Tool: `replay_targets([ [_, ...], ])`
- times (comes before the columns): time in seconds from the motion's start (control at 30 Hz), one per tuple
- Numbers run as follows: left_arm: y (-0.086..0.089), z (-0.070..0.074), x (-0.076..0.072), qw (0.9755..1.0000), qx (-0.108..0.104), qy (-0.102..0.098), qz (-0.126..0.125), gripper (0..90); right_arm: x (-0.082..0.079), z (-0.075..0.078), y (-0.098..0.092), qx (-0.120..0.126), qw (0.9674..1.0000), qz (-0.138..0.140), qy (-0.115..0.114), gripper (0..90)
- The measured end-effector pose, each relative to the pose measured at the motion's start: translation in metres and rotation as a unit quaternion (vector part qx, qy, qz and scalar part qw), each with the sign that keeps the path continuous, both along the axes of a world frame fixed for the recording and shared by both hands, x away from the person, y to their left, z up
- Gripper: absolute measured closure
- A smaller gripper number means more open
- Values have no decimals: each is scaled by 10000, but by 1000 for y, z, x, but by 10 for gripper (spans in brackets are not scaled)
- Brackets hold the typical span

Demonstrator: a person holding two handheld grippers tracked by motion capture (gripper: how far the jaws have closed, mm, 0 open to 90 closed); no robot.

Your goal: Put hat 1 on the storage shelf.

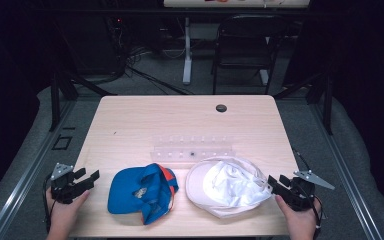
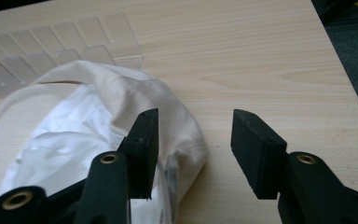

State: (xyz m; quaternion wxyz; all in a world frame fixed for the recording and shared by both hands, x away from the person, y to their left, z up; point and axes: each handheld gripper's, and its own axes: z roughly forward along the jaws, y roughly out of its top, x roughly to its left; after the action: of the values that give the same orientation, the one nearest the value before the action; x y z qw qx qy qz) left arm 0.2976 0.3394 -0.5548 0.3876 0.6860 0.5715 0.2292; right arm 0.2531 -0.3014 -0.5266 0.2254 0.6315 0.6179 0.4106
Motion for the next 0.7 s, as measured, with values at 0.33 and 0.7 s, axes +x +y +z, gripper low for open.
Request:
replay_targets([
  [0.33, -6, -5, 7, 9999, 34, 75, -89, 347, 6, -1, 7, -59, 9999, 95, 64, 493],
  [0.7, -17, 0, 0, 9992, 195, -77, -328, 391, -3, 13, 13, -72, 9997, 212, 6, 501],
])
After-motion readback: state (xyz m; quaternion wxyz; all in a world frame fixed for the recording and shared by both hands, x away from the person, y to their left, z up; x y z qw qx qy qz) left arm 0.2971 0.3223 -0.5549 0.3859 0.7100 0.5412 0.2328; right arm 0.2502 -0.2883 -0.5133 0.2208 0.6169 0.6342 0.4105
